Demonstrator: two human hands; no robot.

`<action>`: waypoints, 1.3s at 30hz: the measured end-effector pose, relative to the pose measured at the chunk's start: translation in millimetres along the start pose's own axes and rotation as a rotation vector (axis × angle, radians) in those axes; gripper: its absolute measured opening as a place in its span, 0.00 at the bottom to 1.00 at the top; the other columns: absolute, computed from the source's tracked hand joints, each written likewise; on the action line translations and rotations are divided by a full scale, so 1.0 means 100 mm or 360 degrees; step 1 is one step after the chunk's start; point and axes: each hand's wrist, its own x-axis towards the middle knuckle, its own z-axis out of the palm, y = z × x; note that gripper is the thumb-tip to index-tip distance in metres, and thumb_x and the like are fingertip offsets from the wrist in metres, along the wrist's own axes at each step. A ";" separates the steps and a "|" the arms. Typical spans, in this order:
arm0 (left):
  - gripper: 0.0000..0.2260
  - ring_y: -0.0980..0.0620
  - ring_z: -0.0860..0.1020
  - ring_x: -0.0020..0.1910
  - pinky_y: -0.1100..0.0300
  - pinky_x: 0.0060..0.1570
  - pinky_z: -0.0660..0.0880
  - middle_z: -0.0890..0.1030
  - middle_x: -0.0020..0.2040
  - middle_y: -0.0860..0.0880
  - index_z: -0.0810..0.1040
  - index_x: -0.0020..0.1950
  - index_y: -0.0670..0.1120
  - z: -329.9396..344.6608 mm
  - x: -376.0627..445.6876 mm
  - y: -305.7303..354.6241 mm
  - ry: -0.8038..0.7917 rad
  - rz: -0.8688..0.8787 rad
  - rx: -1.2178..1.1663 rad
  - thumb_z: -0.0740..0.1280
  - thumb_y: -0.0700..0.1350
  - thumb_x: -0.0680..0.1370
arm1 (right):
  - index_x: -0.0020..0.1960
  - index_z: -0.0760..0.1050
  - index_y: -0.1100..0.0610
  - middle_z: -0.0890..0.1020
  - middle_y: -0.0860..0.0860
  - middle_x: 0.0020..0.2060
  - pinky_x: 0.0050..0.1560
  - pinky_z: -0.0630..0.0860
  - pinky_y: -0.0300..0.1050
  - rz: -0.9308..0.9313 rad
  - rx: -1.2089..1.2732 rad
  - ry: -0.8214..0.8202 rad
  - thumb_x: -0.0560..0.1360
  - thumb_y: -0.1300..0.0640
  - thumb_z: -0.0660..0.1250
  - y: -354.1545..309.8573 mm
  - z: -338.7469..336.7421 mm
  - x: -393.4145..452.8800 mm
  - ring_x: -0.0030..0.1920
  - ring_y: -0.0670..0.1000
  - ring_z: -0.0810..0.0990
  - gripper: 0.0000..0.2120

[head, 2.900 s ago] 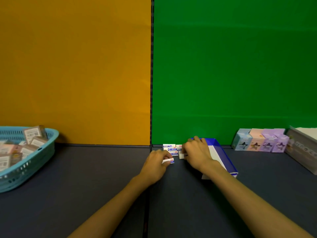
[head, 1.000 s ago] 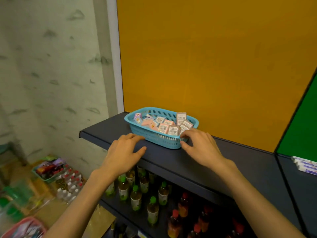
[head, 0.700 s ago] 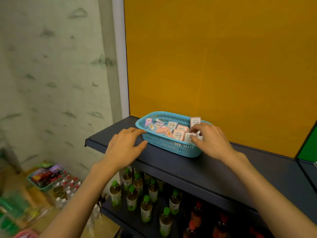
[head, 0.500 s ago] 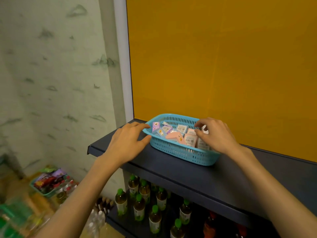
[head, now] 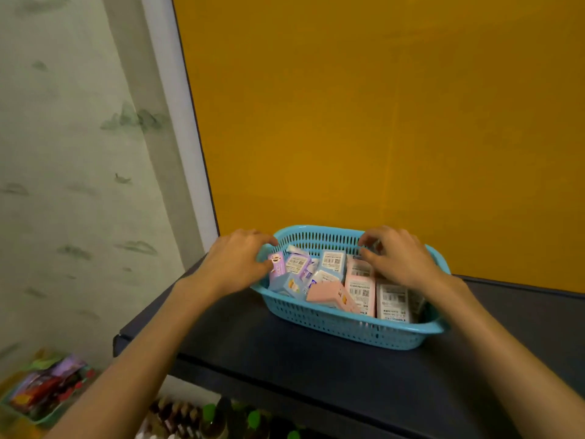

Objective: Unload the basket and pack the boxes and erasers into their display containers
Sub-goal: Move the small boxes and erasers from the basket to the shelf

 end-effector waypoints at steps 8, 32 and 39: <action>0.23 0.52 0.70 0.68 0.47 0.62 0.74 0.74 0.69 0.55 0.76 0.67 0.60 0.22 0.45 -0.14 -0.0340 0.0426 0.0111 0.72 0.43 0.75 | 0.53 0.80 0.48 0.82 0.46 0.50 0.46 0.78 0.49 0.0084 -0.0067 0.0011 0.77 0.51 0.69 0.08 0.03 -0.03 0.46 0.48 0.79 0.05; 0.11 0.56 0.84 0.46 0.63 0.42 0.80 0.84 0.51 0.47 0.76 0.59 0.44 0.21 0.65 -0.28 -0.0267 -0.0106 -0.2088 0.66 0.49 0.81 | 0.51 0.84 0.51 0.86 0.48 0.46 0.51 0.78 0.50 0.0147 0.0778 -0.0964 0.69 0.47 0.79 -0.64 -0.19 -0.22 0.49 0.50 0.83 0.14; 0.13 0.41 0.79 0.62 0.49 0.52 0.81 0.80 0.61 0.36 0.75 0.65 0.39 0.14 0.59 -0.23 -0.0580 -0.0227 -0.2931 0.60 0.42 0.83 | 0.46 0.84 0.51 0.85 0.47 0.41 0.42 0.79 0.44 0.0372 0.0522 -0.0664 0.74 0.49 0.73 -0.62 -0.28 -0.19 0.43 0.45 0.84 0.06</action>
